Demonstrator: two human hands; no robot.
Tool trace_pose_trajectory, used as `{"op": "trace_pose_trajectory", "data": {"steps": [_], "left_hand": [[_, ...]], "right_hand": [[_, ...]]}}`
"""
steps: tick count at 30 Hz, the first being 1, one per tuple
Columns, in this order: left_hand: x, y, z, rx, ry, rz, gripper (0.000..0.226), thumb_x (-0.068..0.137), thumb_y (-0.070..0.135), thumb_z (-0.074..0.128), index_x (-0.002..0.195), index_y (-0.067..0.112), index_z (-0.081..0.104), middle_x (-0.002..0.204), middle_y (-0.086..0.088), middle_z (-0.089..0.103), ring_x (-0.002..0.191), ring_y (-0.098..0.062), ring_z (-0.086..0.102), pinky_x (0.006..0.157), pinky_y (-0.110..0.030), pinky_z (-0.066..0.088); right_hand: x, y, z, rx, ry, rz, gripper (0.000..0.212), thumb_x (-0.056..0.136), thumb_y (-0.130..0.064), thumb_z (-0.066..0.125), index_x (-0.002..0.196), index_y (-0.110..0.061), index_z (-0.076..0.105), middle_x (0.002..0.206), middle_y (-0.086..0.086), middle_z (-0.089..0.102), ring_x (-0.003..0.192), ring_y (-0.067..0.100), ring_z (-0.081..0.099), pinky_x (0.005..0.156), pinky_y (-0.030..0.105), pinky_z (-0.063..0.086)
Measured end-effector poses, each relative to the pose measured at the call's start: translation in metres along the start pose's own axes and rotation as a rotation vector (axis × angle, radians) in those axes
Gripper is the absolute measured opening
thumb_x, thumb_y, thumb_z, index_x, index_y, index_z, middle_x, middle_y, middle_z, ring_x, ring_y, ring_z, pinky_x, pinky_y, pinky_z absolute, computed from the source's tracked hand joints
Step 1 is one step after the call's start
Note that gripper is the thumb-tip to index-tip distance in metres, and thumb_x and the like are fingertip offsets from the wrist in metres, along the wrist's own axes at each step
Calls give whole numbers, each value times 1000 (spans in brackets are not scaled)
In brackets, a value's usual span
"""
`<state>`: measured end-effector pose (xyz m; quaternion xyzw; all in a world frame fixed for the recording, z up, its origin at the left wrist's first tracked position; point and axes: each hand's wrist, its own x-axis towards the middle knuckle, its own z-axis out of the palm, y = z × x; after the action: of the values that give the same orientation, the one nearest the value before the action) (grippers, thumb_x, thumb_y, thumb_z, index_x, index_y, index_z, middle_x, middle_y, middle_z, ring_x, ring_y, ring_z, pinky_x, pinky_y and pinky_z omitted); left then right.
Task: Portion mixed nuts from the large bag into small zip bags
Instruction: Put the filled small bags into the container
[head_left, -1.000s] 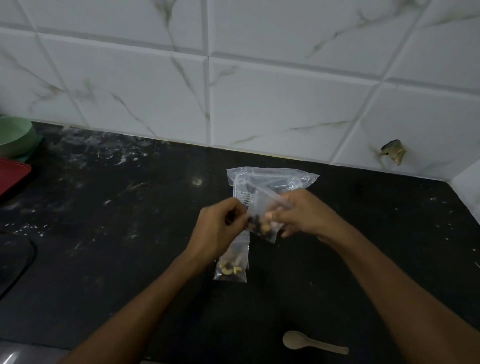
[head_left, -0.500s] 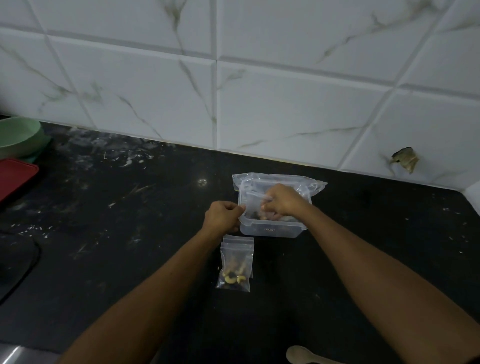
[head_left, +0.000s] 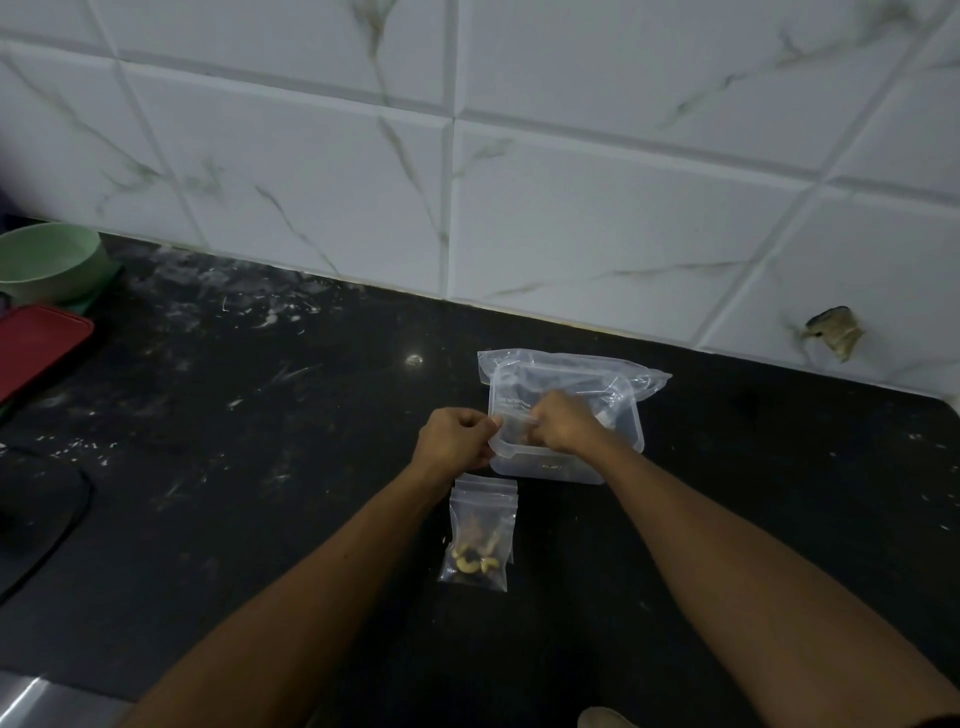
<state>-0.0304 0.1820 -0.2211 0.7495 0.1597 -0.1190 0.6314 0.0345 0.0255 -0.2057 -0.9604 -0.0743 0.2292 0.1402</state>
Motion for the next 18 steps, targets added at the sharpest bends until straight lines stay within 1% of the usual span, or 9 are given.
{"op": "trace_pose_trajectory", "data": {"steps": [3, 5, 6, 9, 10, 11, 13, 16, 18], "left_hand": [[-5, 0, -2, 44, 6, 4, 23, 95, 32, 61, 101, 12, 70, 94, -8, 71, 87, -18, 69, 79, -34, 60], [-14, -2, -8, 115, 51, 27, 21, 95, 34, 59, 105, 18, 68, 98, 0, 69, 91, -13, 66, 80, -32, 56], [-20, -5, -12, 141, 83, 36, 19, 96, 34, 58, 107, 21, 67, 100, 3, 67, 93, -10, 64, 80, -30, 54], [-50, -20, -28, 206, 126, 40, 11, 96, 30, 57, 106, 27, 62, 98, 9, 63, 89, -3, 61, 69, -19, 46], [-62, -27, -32, 235, 119, 36, 9, 96, 29, 57, 104, 28, 61, 97, 10, 63, 88, -2, 61, 67, -16, 44], [-74, -35, -36, 264, 108, 29, 7, 96, 28, 57, 102, 30, 61, 96, 10, 63, 87, -1, 61, 66, -15, 44], [-94, -52, -39, 327, 74, 0, 3, 95, 30, 59, 97, 32, 60, 94, 10, 64, 85, 0, 63, 67, -15, 46], [-115, -73, -32, 417, 17, -47, 7, 92, 37, 64, 97, 33, 61, 90, 10, 66, 81, 1, 63, 66, -12, 46], [-121, -81, -25, 470, 25, -37, 8, 88, 39, 68, 92, 35, 63, 84, 13, 65, 77, 3, 62, 65, -11, 46]], "right_hand": [[-6, 1, -5, 49, -9, -35, 11, 87, -23, 65, 84, -12, 67, 79, 4, 63, 77, 17, 61, 69, 27, 45], [-16, 3, -12, 89, 46, -35, 12, 88, -23, 65, 83, -12, 67, 74, 2, 63, 69, 13, 60, 65, 25, 44], [-24, 5, -15, 120, 130, -27, 12, 88, -22, 65, 83, -12, 67, 73, 1, 64, 67, 13, 61, 65, 27, 46], [-65, 10, -16, 245, 532, -39, 9, 89, -19, 62, 84, -13, 67, 72, -1, 66, 67, 13, 63, 65, 31, 54], [-82, 9, -12, 287, 608, -47, 8, 90, -19, 61, 85, -14, 66, 73, -2, 66, 67, 12, 63, 64, 29, 55], [-99, 7, -6, 324, 617, -46, 9, 91, -19, 60, 84, -16, 65, 73, -3, 65, 66, 10, 63, 62, 27, 55], [-127, -1, 19, 403, 456, 0, 12, 92, -23, 60, 81, -22, 63, 72, -6, 63, 66, 6, 62, 63, 28, 56], [-145, -12, 69, 464, 56, 119, 7, 91, -31, 62, 85, -31, 57, 80, -8, 63, 72, 5, 64, 70, 29, 59], [-147, -18, 98, 511, -46, 150, 13, 87, -35, 66, 88, -33, 54, 85, -7, 63, 77, 6, 65, 72, 31, 59]]}}
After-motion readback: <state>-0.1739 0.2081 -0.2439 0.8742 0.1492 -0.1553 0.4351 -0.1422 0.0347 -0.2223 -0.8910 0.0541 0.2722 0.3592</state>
